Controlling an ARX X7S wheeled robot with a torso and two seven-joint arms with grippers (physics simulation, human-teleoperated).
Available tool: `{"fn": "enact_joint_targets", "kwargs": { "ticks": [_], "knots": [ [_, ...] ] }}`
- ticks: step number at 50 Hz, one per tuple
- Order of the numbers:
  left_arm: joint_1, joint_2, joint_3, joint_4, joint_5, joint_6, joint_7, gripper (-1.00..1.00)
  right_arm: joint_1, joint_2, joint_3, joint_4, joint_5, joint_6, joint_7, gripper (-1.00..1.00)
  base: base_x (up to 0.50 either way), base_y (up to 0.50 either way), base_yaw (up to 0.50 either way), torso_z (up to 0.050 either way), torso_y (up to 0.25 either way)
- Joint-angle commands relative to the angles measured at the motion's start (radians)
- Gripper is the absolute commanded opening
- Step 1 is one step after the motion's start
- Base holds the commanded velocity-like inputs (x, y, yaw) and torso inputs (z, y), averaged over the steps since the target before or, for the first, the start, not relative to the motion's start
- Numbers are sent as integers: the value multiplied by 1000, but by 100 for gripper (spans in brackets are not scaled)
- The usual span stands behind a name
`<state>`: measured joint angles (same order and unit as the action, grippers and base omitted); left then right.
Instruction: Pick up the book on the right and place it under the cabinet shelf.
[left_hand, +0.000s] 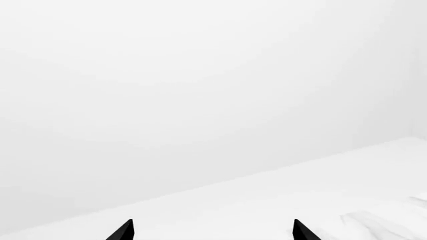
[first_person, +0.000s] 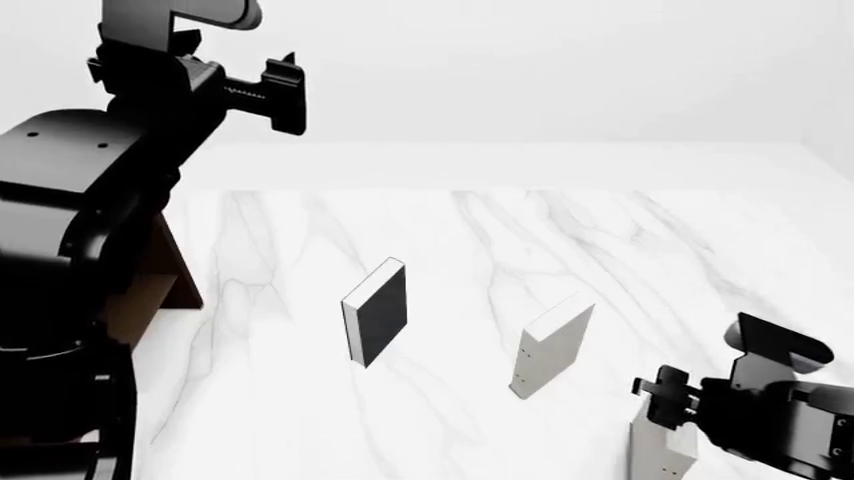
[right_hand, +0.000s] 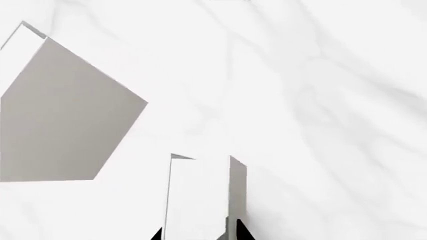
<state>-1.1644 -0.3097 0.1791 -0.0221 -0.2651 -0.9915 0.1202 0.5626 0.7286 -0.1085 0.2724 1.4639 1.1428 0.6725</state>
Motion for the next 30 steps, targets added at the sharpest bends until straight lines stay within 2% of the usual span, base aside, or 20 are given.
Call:
{"fn": "enact_joint_targets", "kwargs": {
  "ticks": [1,7,22,30],
  "knots": [
    [11,-4,1,24,-9,-5,1,100,-10,9,20,-37,76,9,15,-100,0,0,0,0,0],
    [35,-15,10,83,-21,-8,14,100,15,25,49,-88,143,33,60,-100,0,0,0,0,0],
    [189,-97,38,435,-94,-32,81,100,196,96,102,-205,421,101,266,-100,0,0,0,0,1],
    [260,-174,105,535,-65,60,125,100,290,138,98,-237,548,104,354,-100,0,0,0,0,0]
  ]
}}
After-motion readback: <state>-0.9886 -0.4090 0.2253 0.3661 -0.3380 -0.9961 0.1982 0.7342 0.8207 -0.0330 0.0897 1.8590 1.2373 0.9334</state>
